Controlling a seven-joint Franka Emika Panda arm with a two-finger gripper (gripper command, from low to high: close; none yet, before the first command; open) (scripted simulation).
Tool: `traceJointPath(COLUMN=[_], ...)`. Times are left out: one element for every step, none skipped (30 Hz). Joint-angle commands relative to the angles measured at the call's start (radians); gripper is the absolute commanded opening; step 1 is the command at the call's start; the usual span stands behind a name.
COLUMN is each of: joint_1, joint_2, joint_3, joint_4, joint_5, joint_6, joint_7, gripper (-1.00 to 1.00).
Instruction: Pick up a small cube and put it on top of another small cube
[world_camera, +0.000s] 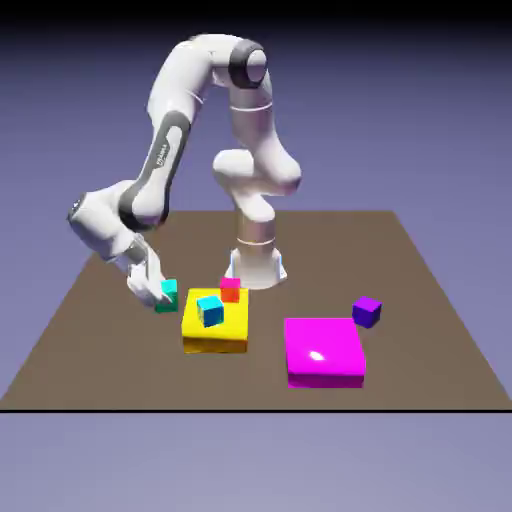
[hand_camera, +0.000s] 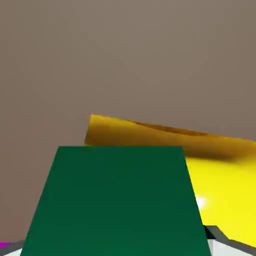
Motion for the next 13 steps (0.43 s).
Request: traceJointPath(joint_1=[0.017, 0.040, 0.062, 0.065, 0.065, 0.072, 0.079, 0.086, 0.092, 0.092, 0.092, 0.085, 0.078], joint_2=[-0.036, -0.073, -0.109, -0.114, -0.114, -0.096, -0.077, -0.059, -0.042, -0.042, -0.042, -0.060, -0.078], joint_3=[0.006, 0.013, 0.019, 0.020, 0.020, 0.027, 0.035, 0.043, 0.050, 0.050, 0.050, 0.042, 0.035], joint_4=[-0.007, -0.013, -0.020, -0.021, -0.021, -0.048, -0.075, -0.101, -0.127, -0.127, -0.127, -0.101, -0.074], joint_5=[-0.013, -0.023, -0.033, -0.034, -0.034, -0.016, 0.002, 0.021, 0.038, 0.038, 0.038, 0.020, 0.002], joint_6=[-0.022, -0.043, -0.065, -0.068, -0.068, -0.024, 0.019, 0.063, 0.105, 0.105, 0.105, 0.061, 0.018], joint_7=[0.025, 0.048, 0.072, 0.075, 0.075, 0.062, 0.049, 0.036, 0.023, 0.023, 0.023, 0.036, 0.050], gripper=[-1.00, -1.00, -1.00, -1.00, -1.00, -1.00, -1.00, -1.00, -1.00, 1.00, 1.00, 1.00, 1.00])
